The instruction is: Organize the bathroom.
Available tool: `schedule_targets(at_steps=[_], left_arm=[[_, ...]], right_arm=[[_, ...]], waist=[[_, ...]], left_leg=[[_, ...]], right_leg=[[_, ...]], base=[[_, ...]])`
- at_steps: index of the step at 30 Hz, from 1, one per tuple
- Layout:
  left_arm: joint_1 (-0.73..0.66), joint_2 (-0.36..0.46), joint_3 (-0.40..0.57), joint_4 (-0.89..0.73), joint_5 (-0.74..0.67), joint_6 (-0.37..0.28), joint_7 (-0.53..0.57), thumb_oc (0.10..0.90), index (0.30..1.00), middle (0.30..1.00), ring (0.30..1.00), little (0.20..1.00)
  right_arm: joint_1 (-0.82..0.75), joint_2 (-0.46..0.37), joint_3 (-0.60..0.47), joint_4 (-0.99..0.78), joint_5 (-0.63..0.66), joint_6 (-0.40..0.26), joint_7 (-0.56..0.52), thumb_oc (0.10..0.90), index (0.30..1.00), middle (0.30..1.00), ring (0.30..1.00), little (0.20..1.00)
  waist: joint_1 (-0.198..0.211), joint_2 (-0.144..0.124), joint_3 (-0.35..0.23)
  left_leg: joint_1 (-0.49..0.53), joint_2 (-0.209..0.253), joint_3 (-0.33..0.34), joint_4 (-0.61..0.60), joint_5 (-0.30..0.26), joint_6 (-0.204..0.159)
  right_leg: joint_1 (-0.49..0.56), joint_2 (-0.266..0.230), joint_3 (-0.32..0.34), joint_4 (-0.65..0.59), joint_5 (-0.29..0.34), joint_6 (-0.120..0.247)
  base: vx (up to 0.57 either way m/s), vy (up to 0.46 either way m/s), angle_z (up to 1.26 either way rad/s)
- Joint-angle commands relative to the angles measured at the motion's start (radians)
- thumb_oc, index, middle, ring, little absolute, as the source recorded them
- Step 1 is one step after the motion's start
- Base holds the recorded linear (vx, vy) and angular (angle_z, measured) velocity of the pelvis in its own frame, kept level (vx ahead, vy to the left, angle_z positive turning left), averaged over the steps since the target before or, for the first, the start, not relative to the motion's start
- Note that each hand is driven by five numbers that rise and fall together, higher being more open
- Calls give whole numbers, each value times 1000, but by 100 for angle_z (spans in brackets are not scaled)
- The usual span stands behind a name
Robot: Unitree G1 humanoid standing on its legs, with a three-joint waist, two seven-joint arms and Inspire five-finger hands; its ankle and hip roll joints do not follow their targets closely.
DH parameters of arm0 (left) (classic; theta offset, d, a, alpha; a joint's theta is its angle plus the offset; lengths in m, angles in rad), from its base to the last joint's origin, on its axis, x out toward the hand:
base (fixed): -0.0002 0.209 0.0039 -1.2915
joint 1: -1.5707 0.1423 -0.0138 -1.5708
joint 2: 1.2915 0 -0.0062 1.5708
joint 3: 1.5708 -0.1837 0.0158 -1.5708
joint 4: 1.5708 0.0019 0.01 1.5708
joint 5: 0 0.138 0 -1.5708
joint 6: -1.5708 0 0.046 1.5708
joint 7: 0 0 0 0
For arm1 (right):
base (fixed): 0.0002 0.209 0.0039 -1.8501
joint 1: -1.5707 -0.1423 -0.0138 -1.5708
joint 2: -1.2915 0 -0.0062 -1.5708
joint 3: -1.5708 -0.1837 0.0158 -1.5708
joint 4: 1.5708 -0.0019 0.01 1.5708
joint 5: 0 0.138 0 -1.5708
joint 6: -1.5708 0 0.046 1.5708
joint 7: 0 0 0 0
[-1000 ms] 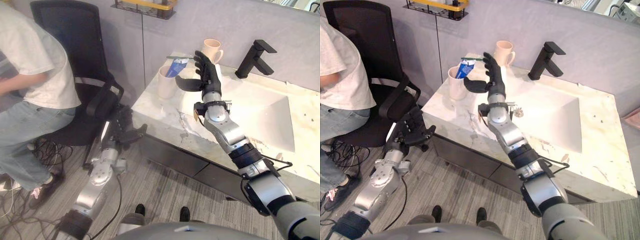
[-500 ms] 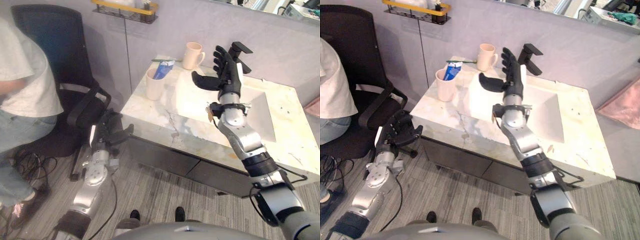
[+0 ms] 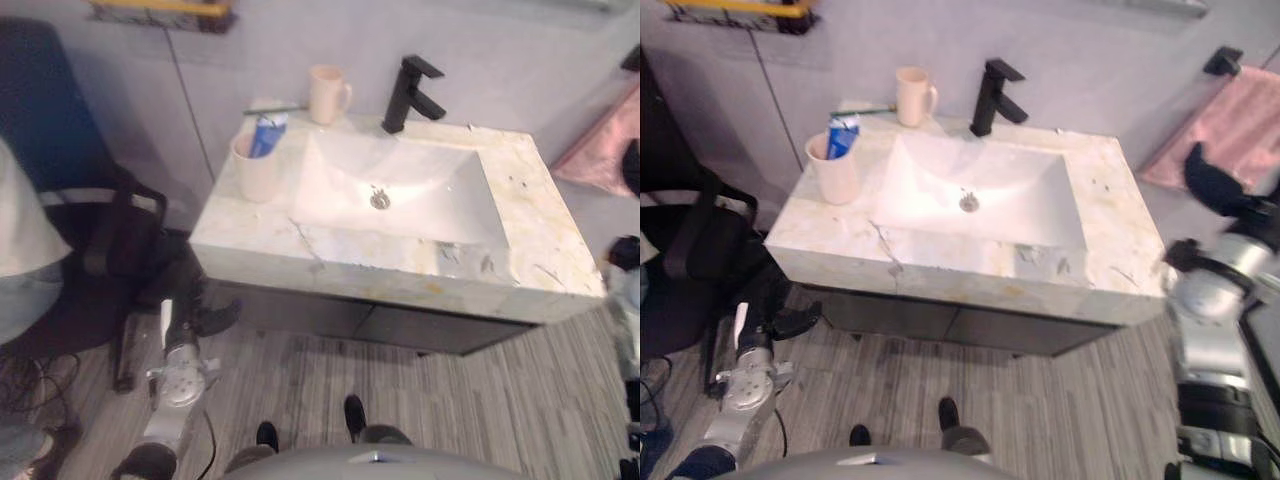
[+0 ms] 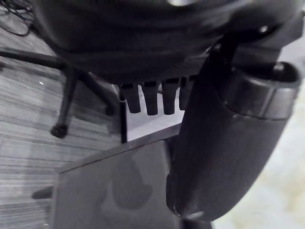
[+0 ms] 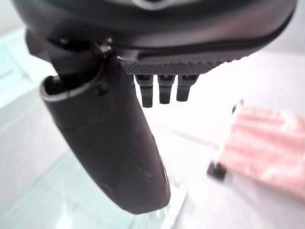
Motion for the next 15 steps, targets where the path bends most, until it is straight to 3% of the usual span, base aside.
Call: schedule_targets(at_steps=[1,4,6,9,10,15], left_arm=[[-81,48,21,26,32,-120,8,800,900,900,900,900],[-91,35,54,119,20,-149,-15,800,900,900,900,900],[-92,22,96,198,-21,-155,-22,800,900,900,900,900],[-99,11,132,265,-33,-173,-18,800,900,900,900,900],[-102,0,149,289,-20,-176,7,800,900,900,900,900],[-137,-72,185,368,-90,-185,79,800,900,900,900,900]], right_arm=[[-27,-82,-115,57,78,-202,-107,800,900,900,900,900],[11,-86,-172,137,123,-230,-127,800,900,900,900,900],[27,-70,-216,232,212,-233,-138,800,900,900,900,900],[19,-49,-220,319,260,-215,-154,800,900,900,900,900],[12,-33,-221,386,362,-224,-123,800,900,900,900,900],[-12,11,-146,626,481,-140,-47,800,900,900,900,900]], waist=[[-4,19,-46],[-5,33,-44],[11,42,-38],[43,33,-39],[65,24,-39],[87,5,-6]], left_leg=[[-48,43,-37,-1,-12,36],[-67,60,-40,-1,9,35],[-109,87,-50,-1,47,18],[-167,113,-40,-1,86,-12],[-193,134,-45,-1,107,-36],[-222,198,-54,-1,154,-91]], right_leg=[[-22,-14,13,181,28,15],[-40,-17,19,288,28,5],[-19,-11,27,336,-6,-2],[68,2,-1,242,-119,-4],[110,17,-17,165,-170,-21],[150,64,-52,-5,-114,-62]], base=[[-304,-225,-15],[-205,-158,-4],[-332,-358,-5],[-206,-334,-26],[-184,-400,-42],[-280,-438,-25]])
